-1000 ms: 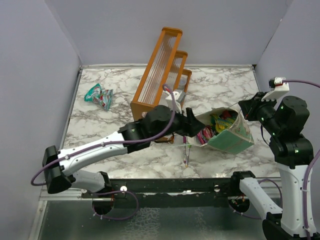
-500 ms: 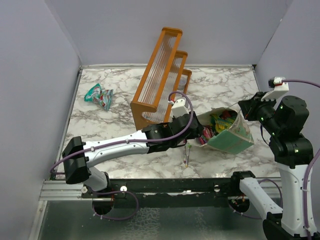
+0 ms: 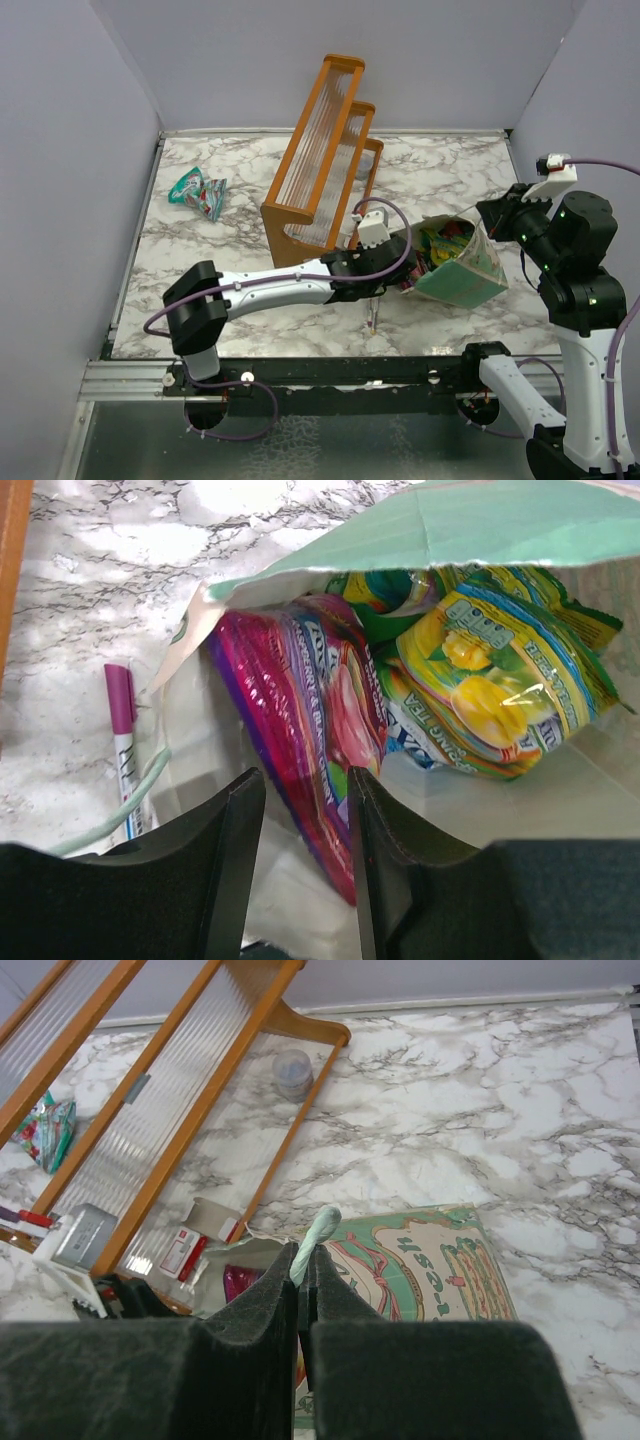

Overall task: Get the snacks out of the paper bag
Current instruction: Take out the snack from the paper bag, then place the snack at the center of the board.

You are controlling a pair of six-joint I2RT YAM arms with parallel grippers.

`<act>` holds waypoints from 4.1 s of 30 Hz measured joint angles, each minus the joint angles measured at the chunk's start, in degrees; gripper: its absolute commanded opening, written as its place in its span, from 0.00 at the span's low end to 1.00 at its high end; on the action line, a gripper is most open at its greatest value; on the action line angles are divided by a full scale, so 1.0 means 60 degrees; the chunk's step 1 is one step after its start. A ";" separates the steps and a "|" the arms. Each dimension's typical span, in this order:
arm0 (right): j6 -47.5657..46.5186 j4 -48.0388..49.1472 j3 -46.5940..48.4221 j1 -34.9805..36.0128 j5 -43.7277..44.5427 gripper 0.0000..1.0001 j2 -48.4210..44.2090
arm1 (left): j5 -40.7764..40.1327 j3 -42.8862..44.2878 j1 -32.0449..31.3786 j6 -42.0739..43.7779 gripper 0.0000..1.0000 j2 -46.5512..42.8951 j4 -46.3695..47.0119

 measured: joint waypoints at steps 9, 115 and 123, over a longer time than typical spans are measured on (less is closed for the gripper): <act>0.0000 0.0004 0.0000 0.0000 0.0004 0.01 0.0000 | 0.0215 0.0732 0.0237 0.0091 0.35 0.1067 0.0087; -0.0069 0.0637 -0.0302 0.0047 0.0091 0.01 0.0240 | 0.1344 -0.2922 1.3723 0.0546 0.88 -0.1960 0.0022; -0.0073 0.0637 -0.0302 0.0106 0.0095 0.02 0.0222 | 0.1384 -0.2885 1.3741 0.0586 0.99 -0.2157 0.0015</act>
